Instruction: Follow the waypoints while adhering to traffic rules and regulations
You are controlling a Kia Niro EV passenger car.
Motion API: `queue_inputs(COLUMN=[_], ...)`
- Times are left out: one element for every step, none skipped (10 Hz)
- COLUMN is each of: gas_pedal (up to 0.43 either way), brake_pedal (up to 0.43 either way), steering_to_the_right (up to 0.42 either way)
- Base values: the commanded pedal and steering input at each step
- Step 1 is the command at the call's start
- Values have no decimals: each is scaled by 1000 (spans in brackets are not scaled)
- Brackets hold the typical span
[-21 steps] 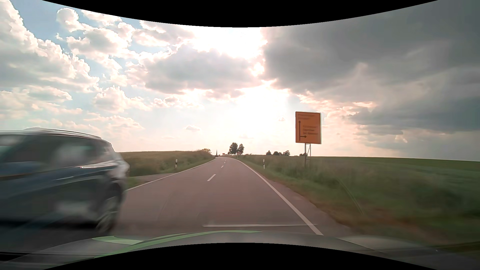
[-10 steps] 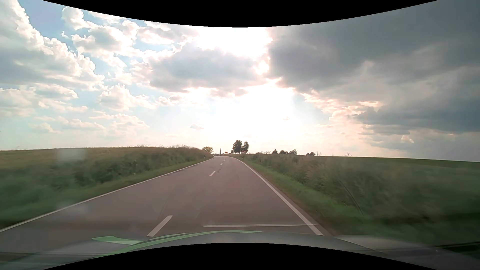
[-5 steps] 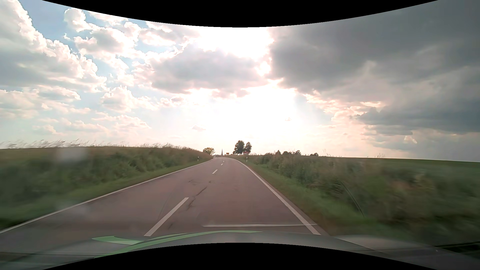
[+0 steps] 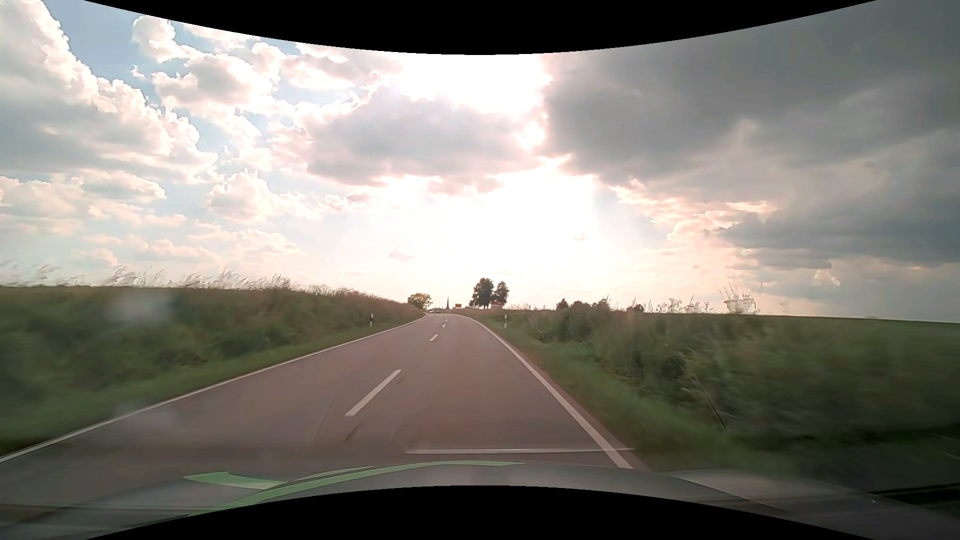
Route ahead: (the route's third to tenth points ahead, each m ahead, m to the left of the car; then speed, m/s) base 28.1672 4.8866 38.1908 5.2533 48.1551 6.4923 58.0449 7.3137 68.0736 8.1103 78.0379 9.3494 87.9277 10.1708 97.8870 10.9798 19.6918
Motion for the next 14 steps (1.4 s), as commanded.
queue_inputs(gas_pedal=[0, 0, 0, 8, 8, 8, 20, 20, 20, 20, 20, 20, 20, 20], brake_pedal=[0, 0, 0, 0, 0, 0, 0, 0, 0, 0, 0, 0, 0, 0], steering_to_the_right=[-5, -5, -6, -6, -6, -6, -6, -6, -5, -6, -6, -6, -6, -6])
